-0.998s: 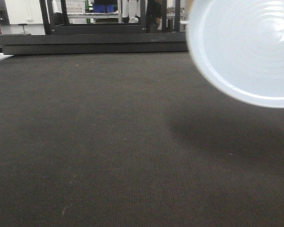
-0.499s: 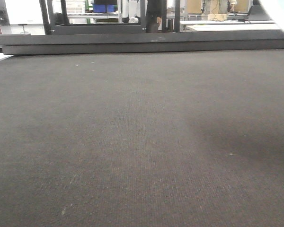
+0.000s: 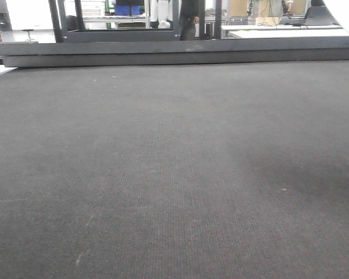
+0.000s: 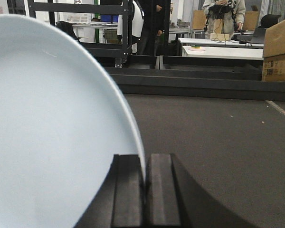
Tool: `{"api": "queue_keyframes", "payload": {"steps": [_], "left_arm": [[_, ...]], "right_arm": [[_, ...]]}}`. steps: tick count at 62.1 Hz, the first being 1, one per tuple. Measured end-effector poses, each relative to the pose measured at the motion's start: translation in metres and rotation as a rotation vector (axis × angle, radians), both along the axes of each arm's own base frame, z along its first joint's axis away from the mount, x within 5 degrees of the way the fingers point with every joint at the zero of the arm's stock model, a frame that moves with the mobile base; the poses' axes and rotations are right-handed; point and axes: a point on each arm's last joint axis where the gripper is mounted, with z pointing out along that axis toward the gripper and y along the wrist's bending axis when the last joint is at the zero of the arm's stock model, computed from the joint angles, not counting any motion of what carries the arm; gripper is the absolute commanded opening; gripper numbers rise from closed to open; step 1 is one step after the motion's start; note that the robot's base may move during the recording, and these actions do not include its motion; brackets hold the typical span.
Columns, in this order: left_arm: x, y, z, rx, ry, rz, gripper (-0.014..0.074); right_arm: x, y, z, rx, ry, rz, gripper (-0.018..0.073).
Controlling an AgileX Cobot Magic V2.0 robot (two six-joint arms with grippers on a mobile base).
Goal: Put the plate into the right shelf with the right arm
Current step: 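Carry the plate in the right gripper while driving to the blue-bin shelf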
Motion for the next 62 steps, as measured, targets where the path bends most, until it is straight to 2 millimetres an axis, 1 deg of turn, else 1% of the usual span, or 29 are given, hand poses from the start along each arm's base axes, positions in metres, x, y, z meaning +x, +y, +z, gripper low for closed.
{"api": "queue_keyframes", "payload": {"steps": [62], "left_arm": [[0.0, 0.0, 0.0, 0.0, 0.0, 0.0, -0.0128]], "right_arm": [[0.0, 0.0, 0.0002, -0.003, -0.002, 0.0, 0.005]]}}
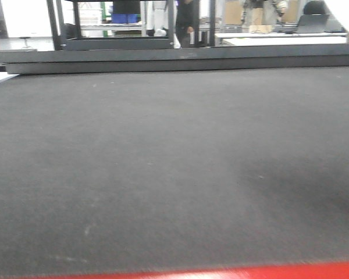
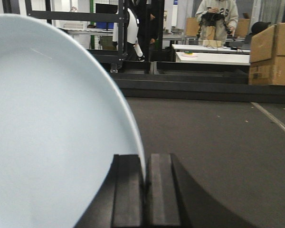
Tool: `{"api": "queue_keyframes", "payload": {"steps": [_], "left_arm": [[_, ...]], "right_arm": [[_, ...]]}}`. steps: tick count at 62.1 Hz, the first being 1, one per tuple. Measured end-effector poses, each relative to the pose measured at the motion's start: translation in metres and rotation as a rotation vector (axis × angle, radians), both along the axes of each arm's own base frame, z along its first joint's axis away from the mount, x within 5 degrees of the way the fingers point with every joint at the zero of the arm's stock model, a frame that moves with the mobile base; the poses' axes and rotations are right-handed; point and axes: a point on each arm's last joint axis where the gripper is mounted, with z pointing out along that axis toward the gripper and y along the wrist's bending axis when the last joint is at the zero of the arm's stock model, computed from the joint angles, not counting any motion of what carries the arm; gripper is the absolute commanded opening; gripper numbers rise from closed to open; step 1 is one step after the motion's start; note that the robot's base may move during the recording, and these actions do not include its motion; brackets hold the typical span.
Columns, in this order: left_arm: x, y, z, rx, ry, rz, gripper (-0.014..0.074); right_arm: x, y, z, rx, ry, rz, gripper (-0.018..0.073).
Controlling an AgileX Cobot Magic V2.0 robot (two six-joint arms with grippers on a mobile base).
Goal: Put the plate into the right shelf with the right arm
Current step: 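Carry the plate in the right gripper while driving to the blue-bin shelf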
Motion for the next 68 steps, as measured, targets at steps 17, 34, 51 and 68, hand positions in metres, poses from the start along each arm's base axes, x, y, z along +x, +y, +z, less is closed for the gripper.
{"api": "queue_keyframes", "payload": {"steps": [17, 34, 51, 68], "left_arm": [[0.0, 0.0, 0.0, 0.0, 0.0, 0.0, -0.0128], [0.0, 0.0, 0.0, 0.0, 0.0, 0.0, -0.0128], [0.0, 0.0, 0.0, 0.0, 0.0, 0.0, -0.0128], [0.0, 0.0, 0.0, 0.0, 0.0, 0.0, -0.0128]], "right_arm": [[0.0, 0.0, 0.0, 0.0, 0.0, 0.0, 0.005], [0.0, 0.0, 0.0, 0.0, 0.0, 0.0, 0.005], [0.0, 0.0, 0.0, 0.0, 0.0, 0.0, 0.005], [0.0, 0.0, 0.0, 0.0, 0.0, 0.0, 0.005]]}}
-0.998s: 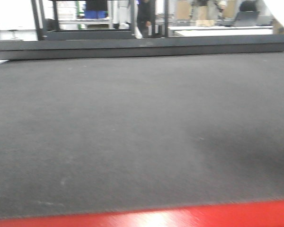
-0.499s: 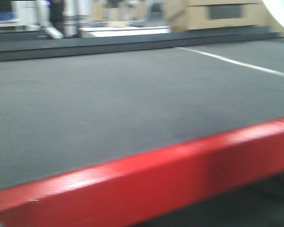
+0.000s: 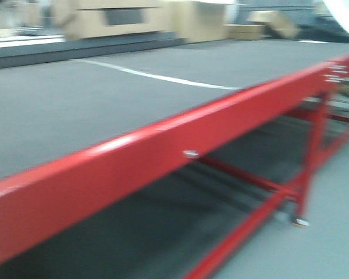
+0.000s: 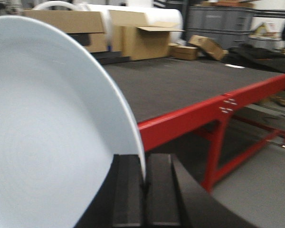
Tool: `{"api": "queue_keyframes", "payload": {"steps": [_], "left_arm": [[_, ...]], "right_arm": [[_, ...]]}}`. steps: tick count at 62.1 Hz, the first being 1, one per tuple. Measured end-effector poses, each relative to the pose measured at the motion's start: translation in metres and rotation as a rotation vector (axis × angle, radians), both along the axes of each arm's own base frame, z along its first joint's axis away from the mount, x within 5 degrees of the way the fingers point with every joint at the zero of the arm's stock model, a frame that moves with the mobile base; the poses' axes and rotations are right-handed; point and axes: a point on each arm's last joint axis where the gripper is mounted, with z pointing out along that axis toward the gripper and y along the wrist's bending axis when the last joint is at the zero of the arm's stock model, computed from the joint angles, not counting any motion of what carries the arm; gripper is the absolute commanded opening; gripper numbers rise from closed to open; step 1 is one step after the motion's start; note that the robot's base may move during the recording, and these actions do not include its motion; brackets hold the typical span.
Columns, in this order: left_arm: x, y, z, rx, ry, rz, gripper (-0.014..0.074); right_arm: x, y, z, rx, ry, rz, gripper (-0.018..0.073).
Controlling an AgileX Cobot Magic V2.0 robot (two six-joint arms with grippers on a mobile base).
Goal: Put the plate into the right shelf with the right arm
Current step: 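Carry the plate in the right gripper while driving to the blue-bin shelf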
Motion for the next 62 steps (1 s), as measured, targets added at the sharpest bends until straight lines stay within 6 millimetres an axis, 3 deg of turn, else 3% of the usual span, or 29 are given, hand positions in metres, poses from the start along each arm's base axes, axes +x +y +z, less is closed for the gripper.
{"api": "queue_keyframes", "payload": {"steps": [62], "left_arm": [[0.0, 0.0, 0.0, 0.0, 0.0, 0.0, -0.0128]], "right_arm": [[-0.0003, 0.0, 0.0001, 0.0, -0.002, 0.0, 0.005]]}}
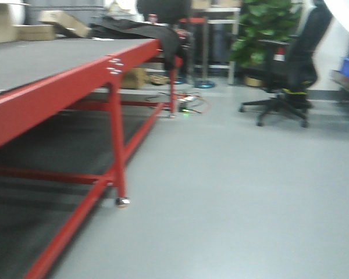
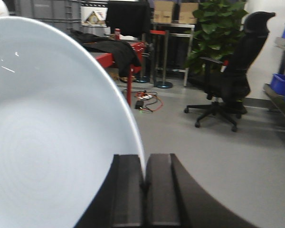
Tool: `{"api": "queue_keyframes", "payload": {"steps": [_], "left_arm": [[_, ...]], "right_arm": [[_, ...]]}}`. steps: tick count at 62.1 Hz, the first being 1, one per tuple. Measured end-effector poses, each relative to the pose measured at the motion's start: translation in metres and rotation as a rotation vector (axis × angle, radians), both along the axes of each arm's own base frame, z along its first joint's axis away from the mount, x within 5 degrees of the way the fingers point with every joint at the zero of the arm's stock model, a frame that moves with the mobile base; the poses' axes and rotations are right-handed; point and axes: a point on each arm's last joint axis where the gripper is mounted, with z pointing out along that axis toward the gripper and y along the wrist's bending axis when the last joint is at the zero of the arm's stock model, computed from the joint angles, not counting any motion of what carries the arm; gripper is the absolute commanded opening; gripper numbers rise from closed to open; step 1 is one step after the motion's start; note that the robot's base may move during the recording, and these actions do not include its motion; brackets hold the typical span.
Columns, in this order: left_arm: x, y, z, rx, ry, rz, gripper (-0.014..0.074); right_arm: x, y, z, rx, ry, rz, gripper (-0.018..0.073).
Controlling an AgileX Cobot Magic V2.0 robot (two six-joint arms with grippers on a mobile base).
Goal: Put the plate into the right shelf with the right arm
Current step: 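Carry the plate in the right gripper while driving to the blue-bin shelf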
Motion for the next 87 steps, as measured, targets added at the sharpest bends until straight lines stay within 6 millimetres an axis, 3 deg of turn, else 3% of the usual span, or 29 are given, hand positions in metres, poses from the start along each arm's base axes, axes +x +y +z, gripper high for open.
{"api": "queue_keyframes", "payload": {"steps": [87], "left_arm": [[0.0, 0.0, 0.0, 0.0, 0.0, 0.0, -0.0128]], "right_arm": [[0.0, -0.0001, 0.0002, -0.002, -0.002, -0.001, 0.005]]}}
